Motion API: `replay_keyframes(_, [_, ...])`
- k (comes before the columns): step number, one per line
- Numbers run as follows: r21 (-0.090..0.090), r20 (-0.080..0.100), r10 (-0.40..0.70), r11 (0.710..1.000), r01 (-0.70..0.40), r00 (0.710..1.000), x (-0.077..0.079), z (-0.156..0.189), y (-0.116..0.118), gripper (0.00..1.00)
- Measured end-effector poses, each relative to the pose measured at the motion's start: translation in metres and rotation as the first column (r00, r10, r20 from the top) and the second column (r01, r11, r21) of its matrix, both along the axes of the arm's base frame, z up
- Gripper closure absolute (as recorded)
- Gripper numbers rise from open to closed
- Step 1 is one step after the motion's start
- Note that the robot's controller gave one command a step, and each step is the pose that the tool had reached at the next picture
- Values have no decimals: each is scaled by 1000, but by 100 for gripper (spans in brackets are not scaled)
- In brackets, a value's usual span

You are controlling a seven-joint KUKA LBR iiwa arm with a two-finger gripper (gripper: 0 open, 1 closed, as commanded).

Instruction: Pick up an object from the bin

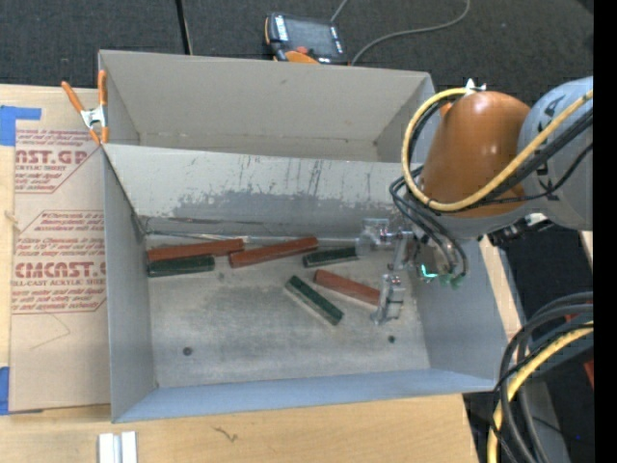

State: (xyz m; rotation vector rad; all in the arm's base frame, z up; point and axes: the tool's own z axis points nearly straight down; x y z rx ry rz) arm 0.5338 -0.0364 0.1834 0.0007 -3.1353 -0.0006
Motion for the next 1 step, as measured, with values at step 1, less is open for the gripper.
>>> replay_keyframes(1, [0, 2, -99, 995, 99, 995, 19, -118, -29, 0])
